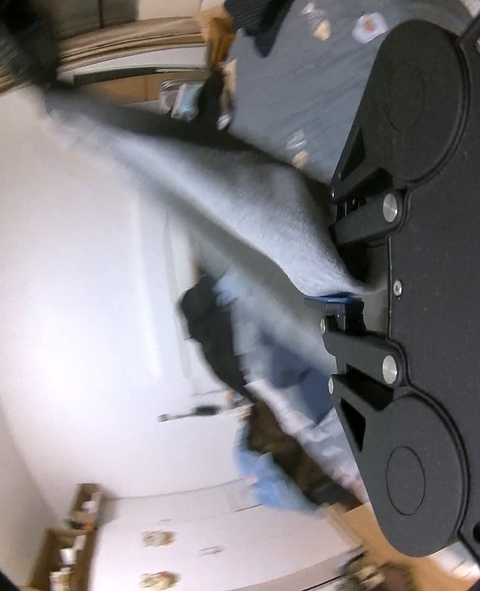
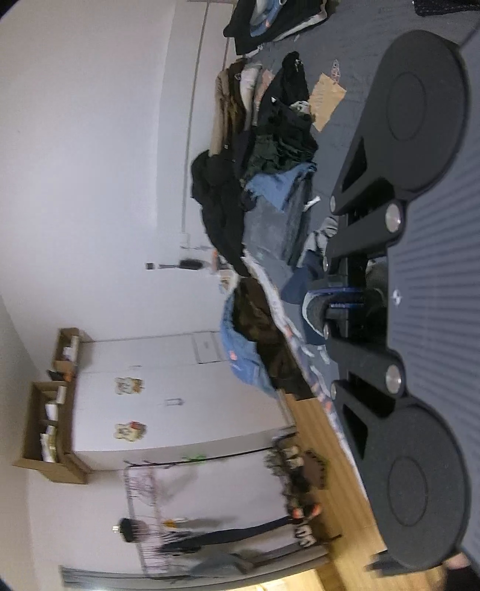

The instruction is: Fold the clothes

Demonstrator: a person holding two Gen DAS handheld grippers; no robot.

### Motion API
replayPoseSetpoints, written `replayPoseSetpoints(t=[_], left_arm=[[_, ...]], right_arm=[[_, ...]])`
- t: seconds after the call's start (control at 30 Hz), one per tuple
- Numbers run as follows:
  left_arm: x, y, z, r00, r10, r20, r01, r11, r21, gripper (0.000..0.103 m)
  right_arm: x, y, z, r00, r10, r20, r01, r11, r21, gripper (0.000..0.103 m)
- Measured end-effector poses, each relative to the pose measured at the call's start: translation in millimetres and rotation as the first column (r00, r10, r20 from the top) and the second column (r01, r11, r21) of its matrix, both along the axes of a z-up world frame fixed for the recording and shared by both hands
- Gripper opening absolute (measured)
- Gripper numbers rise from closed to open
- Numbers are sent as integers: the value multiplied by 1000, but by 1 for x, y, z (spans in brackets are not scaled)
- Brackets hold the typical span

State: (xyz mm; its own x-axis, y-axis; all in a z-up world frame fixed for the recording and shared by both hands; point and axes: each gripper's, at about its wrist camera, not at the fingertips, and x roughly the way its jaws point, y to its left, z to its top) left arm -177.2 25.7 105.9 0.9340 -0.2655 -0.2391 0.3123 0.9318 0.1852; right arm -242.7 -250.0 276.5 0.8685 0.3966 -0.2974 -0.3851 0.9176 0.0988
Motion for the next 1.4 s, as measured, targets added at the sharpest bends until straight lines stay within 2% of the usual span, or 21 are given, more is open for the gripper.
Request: replayPoseSetpoints(t=[0.17, 0.3, 0.43, 0.53, 0.63, 0.73, 0.87, 0.97, 1.03, 1.13, 1.23, 1.3, 1.4], left_arm=[[-1, 16, 103, 984, -41, 173, 32, 998, 51, 7], [-26, 16, 182, 944, -107, 313, 77, 991, 108, 7], [-47, 12, 256, 908, -179, 378, 135, 981, 140, 7], [-58, -4, 282, 879, -202, 432, 118, 970, 213, 7], [-66, -19, 296, 854, -222, 471, 128, 966, 224, 7], [-63, -34, 301, 842, -239, 484, 147, 964, 220, 7], [-28, -63, 285, 862, -258, 437, 173, 959, 225, 7], [21, -92, 260, 891, -252, 377, 169, 956, 240, 7], [61, -115, 235, 918, -251, 307, 180, 953, 243, 7], [120, -149, 184, 951, -250, 185, 199, 946, 257, 7], [180, -182, 124, 966, -255, 45, 235, 936, 262, 7], [217, -197, 79, 963, -259, -69, 268, 929, 256, 7], [262, -223, 2, 933, -258, -249, 319, 915, 248, 12]], right_arm=[[-33, -13, 37, 995, 3, 99, -10, 997, 70, 5], [-65, -20, 82, 977, -15, 214, -3, 997, 83, 4], [-92, -25, 125, 944, -37, 328, 15, 998, 68, 4], [-112, -29, 158, 911, -51, 410, 30, 998, 57, 4], [-132, -33, 190, 870, -64, 489, 46, 998, 48, 4], [-116, -38, 190, 869, -92, 486, 97, 995, 13, 4], [-69, -57, 172, 891, -152, 428, 171, 985, -5, 4], [-7, -78, 138, 913, -214, 348, 238, 971, -26, 4], [40, -89, 110, 923, -253, 289, 278, 959, -50, 4], [112, -97, 48, 934, -299, 197, 320, 944, -83, 4], [178, -107, -20, 937, -336, 96, 346, 932, -108, 4], [214, -115, -74, 937, -348, 17, 348, 931, -111, 5], [265, -122, -158, 921, -371, -117, 361, 928, -96, 7]])
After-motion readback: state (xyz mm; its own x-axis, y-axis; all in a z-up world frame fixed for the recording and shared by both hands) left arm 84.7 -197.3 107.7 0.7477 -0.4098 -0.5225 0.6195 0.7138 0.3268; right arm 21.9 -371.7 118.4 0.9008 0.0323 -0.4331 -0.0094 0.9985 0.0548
